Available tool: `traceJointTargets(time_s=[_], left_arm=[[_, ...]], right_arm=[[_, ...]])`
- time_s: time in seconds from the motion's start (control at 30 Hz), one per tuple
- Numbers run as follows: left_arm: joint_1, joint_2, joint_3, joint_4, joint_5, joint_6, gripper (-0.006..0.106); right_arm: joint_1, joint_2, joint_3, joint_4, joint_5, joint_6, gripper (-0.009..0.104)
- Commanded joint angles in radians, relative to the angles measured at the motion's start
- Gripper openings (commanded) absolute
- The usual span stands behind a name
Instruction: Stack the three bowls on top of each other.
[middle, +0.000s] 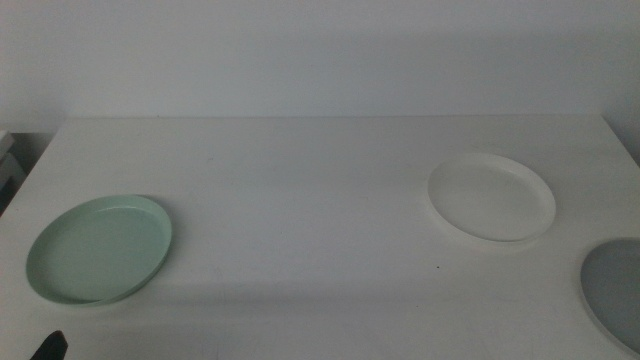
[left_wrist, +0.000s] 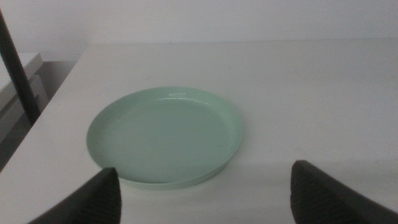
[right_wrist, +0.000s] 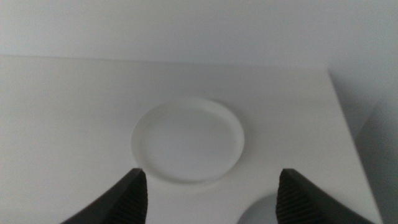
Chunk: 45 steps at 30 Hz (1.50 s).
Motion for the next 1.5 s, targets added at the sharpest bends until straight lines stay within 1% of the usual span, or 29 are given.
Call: traceJointTargets(time_s=[0.0,0.17,0.23,0.33,0.43,0.77,0.97,1.13,1.33,1.4,1.47], left_arm=[[-0.002,-0.013,0.006,-0.003,-0.077,0.000,0.089],[-0.002,-0.013,0.006,-0.003,-0.077,0.000,0.089],[-0.002,-0.013,0.006,-0.003,-0.077,0.000,0.089],[-0.002,-0.013,0.006,-0.003,-0.077,0.000,0.089],[-0.002,-0.013,0.006,-0.003,-0.077,0.000,0.089],[-0.002,-0.013,0.006,-0.003,-0.077,0.000,0.089],[-0.002,-0.013,0.006,-0.003,-0.077,0.000,0.089],[-0.002,-0.013,0.006,-0.003,-0.077,0.000,0.089],[-0.002,-0.013,0.006,-0.003,-0.077,0.000,0.089],[-0.002,-0.013,0.006,-0.003,-0.077,0.000,0.089],[-0.002,-0.013,0.006,-0.003,-0.077,0.000,0.089]], right_arm=[[-0.004,0.053,-0.107,-0.024,0.042,0.049,0.055],[-0.006,0.165,-0.248,-0.033,0.261,0.056,0.055],[-0.006,0.208,-0.292,-0.049,0.332,0.056,0.055],[-0.038,0.271,-0.345,-0.076,0.373,0.056,0.055],[-0.116,0.326,-0.368,-0.070,0.396,0.056,0.055],[-0.373,0.512,-0.366,-0.072,0.383,0.025,0.055],[-0.506,0.657,-0.366,-0.071,0.328,-0.062,0.055],[-0.543,0.777,-0.366,-0.081,0.266,-0.108,0.052],[-0.544,0.897,-0.366,-0.073,0.185,-0.108,0.048],[-0.544,0.934,-0.366,-0.079,0.167,-0.108,0.047],[-0.544,0.969,-0.366,-0.099,0.155,-0.109,0.046]])
